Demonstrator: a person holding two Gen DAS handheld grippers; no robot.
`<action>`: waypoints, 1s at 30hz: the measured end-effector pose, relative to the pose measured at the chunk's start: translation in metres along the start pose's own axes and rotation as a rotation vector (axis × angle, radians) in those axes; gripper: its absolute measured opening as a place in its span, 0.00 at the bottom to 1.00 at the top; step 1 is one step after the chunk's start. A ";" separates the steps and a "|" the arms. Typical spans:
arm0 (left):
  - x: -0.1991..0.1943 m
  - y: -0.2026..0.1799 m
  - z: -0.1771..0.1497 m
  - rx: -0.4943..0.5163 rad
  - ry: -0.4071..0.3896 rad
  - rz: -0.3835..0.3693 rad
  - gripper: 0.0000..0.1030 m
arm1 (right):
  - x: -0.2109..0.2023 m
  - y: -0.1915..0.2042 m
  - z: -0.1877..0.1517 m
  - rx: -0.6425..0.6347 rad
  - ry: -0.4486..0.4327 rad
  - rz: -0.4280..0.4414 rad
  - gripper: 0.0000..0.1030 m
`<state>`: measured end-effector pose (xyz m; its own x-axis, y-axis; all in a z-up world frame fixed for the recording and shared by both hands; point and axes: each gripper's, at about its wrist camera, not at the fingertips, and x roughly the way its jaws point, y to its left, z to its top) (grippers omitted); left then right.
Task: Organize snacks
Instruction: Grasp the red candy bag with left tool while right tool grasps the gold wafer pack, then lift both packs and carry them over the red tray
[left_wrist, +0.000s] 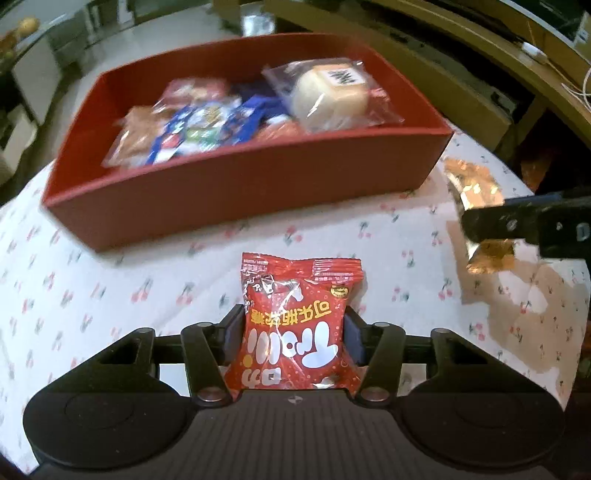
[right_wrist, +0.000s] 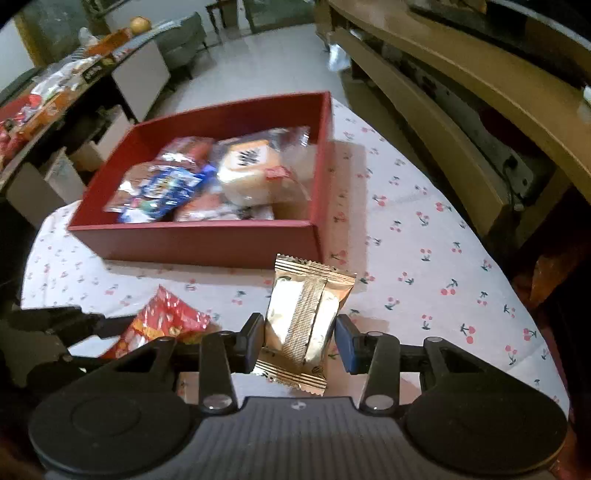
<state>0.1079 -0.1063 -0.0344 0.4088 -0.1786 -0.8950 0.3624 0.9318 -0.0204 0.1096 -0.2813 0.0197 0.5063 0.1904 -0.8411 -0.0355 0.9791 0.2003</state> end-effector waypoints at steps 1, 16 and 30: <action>-0.002 0.001 -0.004 -0.006 0.005 0.008 0.59 | -0.005 0.002 -0.002 -0.003 -0.007 0.011 0.55; -0.004 0.006 0.003 -0.032 0.002 -0.038 0.58 | 0.004 0.017 -0.002 -0.045 0.008 0.013 0.55; -0.063 0.018 0.013 -0.107 -0.102 0.013 0.58 | -0.027 0.032 0.006 -0.067 -0.101 0.071 0.55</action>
<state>0.1001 -0.0826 0.0272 0.4978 -0.1925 -0.8456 0.2675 0.9616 -0.0614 0.1003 -0.2553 0.0518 0.5847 0.2546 -0.7702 -0.1302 0.9666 0.2207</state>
